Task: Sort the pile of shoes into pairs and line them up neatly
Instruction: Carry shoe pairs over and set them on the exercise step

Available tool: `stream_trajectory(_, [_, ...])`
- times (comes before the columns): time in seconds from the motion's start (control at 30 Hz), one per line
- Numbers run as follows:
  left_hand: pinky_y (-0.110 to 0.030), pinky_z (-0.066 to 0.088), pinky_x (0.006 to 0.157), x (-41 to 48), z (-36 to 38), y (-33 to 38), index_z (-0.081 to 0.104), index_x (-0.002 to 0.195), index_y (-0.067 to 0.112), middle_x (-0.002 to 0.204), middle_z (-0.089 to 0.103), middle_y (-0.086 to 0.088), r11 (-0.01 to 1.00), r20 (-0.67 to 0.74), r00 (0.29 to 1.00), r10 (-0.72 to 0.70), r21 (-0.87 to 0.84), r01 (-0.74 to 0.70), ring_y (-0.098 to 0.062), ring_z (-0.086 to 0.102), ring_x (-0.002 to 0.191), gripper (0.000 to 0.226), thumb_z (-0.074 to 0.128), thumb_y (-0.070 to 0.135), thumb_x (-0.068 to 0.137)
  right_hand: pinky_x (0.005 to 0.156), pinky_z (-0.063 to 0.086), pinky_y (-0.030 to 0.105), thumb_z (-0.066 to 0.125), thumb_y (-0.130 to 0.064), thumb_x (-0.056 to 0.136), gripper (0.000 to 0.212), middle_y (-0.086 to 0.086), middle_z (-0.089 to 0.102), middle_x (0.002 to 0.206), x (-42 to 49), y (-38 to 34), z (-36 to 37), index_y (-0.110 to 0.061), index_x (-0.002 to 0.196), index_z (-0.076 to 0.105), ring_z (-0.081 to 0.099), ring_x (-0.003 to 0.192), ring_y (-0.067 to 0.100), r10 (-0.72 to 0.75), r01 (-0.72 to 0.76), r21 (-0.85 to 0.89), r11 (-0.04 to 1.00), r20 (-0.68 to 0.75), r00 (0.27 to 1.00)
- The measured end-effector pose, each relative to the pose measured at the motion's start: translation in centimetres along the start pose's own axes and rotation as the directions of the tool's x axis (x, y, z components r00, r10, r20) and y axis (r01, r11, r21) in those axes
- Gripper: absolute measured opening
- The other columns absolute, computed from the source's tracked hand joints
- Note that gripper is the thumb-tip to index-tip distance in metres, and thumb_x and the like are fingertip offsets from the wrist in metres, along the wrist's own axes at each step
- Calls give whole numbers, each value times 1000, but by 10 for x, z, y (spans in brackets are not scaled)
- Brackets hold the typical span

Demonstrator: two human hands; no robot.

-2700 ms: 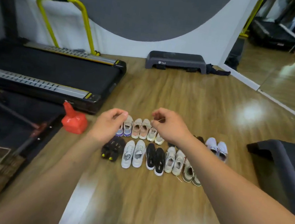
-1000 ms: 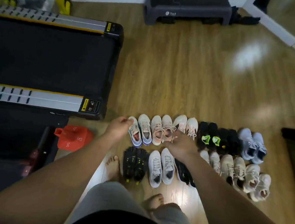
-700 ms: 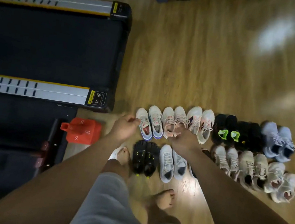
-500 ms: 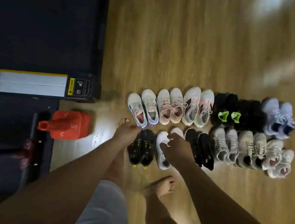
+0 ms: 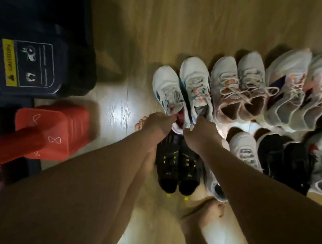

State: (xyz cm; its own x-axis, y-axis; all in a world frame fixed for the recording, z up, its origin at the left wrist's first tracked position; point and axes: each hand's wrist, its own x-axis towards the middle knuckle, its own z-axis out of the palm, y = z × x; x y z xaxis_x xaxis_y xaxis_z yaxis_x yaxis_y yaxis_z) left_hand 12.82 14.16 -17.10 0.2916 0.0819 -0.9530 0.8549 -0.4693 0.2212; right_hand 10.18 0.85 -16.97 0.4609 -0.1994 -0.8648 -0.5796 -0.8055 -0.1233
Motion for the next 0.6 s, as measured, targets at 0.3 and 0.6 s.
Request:
stream_trajectory(0.3, [-37,49,84,111,13,-60,69,94,12,85,66,-6,989,-19,994,-111,-100,108,-29,63,86,47,60,47,65,83,46,36,58,-45,89,46,15,64,118,120,4,50,-11,119,59,60,111,35,-66,-1,-281,960,-229,971])
stream_trajectory(0.6, [-39,49,74,-38,-58,27,58,78,17,79,64,-4,969,-177,974,142,-177,-173,-29,62,79,35,57,51,83,81,48,37,55,-38,90,36,17,66,113,-30,-61,-68,-11,111,65,62,107,39,-141,102,-186,977,-210,968])
